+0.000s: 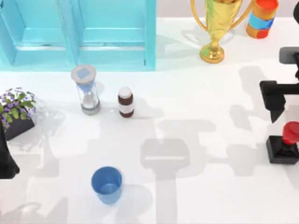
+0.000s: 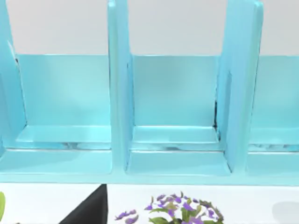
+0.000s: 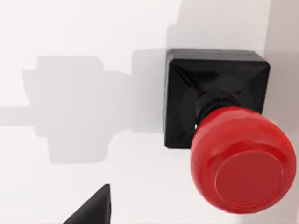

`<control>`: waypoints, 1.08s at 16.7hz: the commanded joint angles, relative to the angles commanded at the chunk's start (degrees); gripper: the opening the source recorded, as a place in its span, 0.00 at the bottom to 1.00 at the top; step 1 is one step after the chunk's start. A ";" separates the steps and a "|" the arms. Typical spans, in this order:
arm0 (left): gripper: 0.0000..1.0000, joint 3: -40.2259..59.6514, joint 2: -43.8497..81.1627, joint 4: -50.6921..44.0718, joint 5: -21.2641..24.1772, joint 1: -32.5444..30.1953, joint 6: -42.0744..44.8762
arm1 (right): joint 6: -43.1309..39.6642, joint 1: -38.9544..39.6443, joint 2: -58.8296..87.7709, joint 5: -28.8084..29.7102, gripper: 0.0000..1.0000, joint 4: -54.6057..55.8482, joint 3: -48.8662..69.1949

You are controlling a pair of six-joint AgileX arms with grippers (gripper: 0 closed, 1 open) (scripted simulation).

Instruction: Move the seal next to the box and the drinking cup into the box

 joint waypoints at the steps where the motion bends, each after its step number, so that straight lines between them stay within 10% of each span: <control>1: 1.00 0.00 0.00 0.00 0.00 0.00 0.00 | 0.03 -0.06 0.07 0.00 1.00 -2.57 2.58; 18: 1.00 0.00 0.00 0.00 0.00 0.00 0.00 | 9.34 9.44 6.75 0.11 1.00 -17.52 23.77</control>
